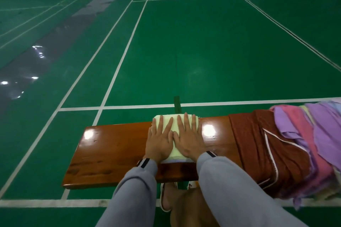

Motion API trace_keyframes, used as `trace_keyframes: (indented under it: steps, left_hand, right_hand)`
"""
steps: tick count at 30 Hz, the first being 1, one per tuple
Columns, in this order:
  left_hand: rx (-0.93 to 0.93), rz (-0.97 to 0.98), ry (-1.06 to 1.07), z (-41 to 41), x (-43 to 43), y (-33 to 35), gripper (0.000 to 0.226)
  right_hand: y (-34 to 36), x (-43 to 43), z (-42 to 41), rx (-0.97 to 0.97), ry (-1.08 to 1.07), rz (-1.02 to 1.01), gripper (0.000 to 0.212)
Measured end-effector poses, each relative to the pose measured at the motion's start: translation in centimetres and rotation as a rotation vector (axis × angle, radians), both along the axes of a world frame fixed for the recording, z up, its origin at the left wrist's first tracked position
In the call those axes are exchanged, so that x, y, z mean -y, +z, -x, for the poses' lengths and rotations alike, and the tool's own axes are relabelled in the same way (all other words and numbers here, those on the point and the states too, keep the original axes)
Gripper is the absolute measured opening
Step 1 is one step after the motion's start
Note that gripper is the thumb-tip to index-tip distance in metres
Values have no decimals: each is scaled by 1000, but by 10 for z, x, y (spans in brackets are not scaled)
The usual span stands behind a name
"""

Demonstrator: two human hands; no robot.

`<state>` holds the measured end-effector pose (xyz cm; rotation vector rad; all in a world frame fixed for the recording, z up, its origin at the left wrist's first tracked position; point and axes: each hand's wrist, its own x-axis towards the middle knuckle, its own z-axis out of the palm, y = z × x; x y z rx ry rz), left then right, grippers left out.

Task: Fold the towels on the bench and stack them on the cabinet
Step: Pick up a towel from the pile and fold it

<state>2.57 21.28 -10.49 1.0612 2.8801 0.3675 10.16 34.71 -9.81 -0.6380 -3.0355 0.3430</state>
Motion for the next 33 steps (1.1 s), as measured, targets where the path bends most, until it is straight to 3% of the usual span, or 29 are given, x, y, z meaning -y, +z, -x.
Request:
trace_keyframes:
  steps: [13,17,21,29,33]
  left_hand:
    - [26,329,56,-17,-15,48,59]
    - [21,279,17,-41,-37,72,57]
    - [4,202,-96,-84,-76,90,44]
    - [452,-13,-137,-185,-164,108,33]
    - [781,-50,2,-187,-202,57,32]
  right_hand:
    - [33,-4,-14,159,91,24,65]
    - [56,-22,-49,167,147,43,59]
    - [76,-62,-99,202,62,69,57]
    - [77,-147,-211,310,-165,118,63]
    - [77,-165,-247,320,-166,182,61]
